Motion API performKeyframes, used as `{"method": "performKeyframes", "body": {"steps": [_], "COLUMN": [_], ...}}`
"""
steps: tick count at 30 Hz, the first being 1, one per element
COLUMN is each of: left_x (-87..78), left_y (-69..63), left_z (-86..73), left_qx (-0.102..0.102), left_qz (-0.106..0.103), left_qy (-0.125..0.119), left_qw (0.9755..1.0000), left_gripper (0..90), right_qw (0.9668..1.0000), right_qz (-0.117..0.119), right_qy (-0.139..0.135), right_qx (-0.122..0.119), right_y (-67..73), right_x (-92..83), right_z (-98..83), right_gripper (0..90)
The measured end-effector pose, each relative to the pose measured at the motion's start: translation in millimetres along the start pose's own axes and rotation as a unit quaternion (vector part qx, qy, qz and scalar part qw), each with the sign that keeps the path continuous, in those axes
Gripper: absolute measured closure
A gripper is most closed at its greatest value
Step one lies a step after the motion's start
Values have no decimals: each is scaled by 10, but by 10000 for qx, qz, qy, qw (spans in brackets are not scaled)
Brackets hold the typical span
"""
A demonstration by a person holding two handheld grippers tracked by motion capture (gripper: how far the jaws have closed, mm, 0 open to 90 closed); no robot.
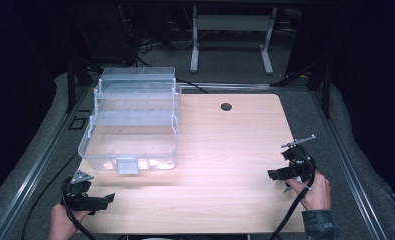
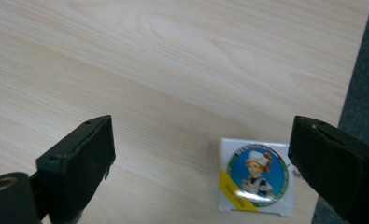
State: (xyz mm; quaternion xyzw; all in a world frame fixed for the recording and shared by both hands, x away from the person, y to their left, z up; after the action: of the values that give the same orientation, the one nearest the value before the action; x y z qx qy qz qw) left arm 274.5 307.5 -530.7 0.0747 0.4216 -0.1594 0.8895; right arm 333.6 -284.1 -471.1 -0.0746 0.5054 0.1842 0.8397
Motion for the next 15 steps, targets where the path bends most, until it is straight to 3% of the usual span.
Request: {"method": "performKeyframes", "body": {"steps": [1,2,5,6,8,15], "left_x": [-20,-37,-80,-98,-117,-162], "left_y": [13,30,81,99,122,237], "left_z": [13,27,73,91,137,306], "left_qx": [-9,-20,-35,-61,-113,-38], "left_qz": [-28,-40,-40,-115,-256,-190], "left_qy": [-30,-42,-58,-55,-74,30], "left_qw": [10000,10000,10000,9999,9996,9998], "left_gripper": [4,4,3,3,3,2], "right_qw": [9999,9999,9994,9989,9986,9967], "right_qz": [112,-68,144,305,359,584], "right_qy": [-55,-86,-223,-247,-223,-297], "right_qx": [-50,-103,-219,-255,-319,-486], "right_y": [42,90,202,233,293,473], "right_x": [-12,-27,-38,-29,8,169], "right_z": [19,37,88,104,140,199], "right_gripper": [54,53,55,55,55,42]}}
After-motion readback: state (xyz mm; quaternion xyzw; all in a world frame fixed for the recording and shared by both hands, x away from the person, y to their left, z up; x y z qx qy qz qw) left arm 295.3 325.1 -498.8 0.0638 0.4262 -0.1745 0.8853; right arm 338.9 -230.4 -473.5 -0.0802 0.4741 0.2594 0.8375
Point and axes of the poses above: each handheld gripper's, and its own axes: x roughly forward along the jaws, z roughly out of its top, y roughly to its left, the point moved 2 cm from there along x, roughly forward along the jaws, and after that the axes turned 4 degrees about z, right-handed, at the moved point
